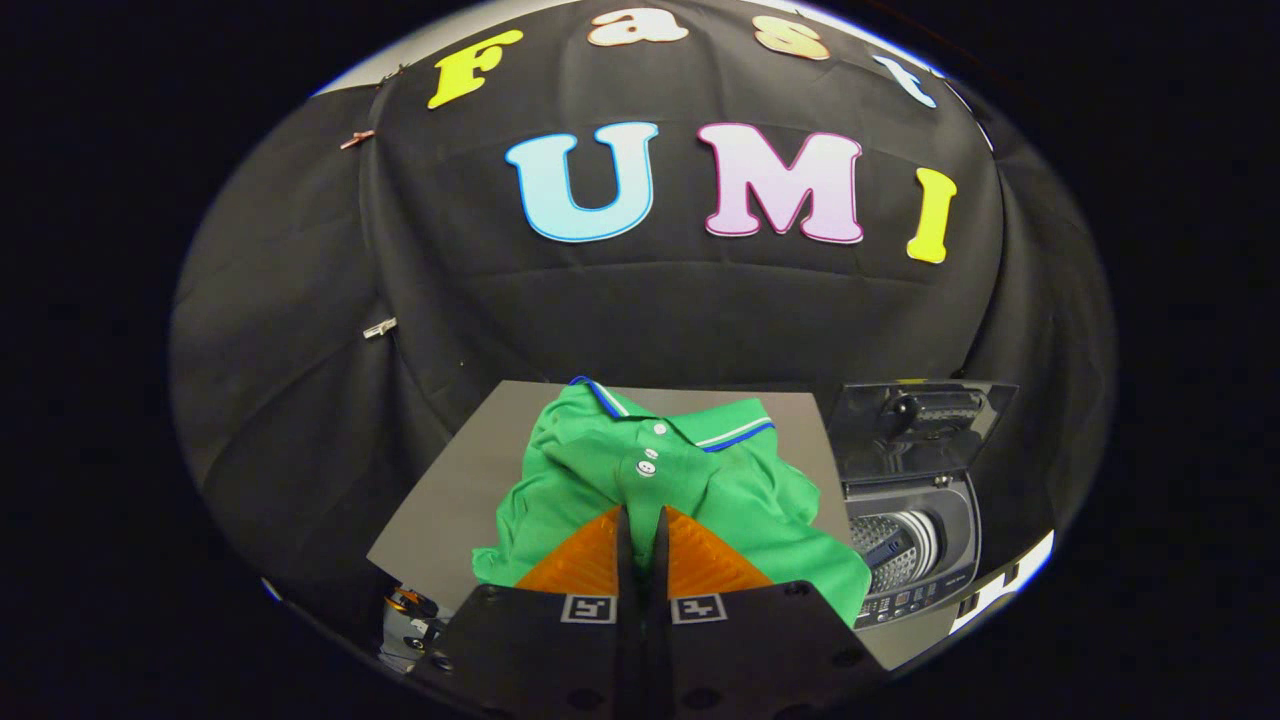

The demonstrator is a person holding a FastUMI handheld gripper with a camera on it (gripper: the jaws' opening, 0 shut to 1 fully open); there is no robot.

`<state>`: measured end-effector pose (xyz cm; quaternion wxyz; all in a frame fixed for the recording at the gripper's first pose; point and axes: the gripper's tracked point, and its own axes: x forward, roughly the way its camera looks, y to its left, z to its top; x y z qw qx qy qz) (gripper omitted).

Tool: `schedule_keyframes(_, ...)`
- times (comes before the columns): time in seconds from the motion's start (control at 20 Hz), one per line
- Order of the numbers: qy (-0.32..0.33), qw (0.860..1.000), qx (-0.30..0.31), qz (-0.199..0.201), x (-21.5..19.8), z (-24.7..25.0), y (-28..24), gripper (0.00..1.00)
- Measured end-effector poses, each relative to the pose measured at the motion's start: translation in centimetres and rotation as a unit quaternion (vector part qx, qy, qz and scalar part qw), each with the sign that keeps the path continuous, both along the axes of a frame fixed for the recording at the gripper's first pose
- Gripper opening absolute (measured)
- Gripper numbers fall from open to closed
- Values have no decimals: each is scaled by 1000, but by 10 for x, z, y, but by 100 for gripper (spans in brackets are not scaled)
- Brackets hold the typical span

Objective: Put the clothes into the washing machine and then close the washing machine lid.

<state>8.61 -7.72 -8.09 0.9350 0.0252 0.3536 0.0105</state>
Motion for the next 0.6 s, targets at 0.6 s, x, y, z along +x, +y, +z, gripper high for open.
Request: schedule_keyframes(0.6,6,993,67,94,-11,15,-86,5)
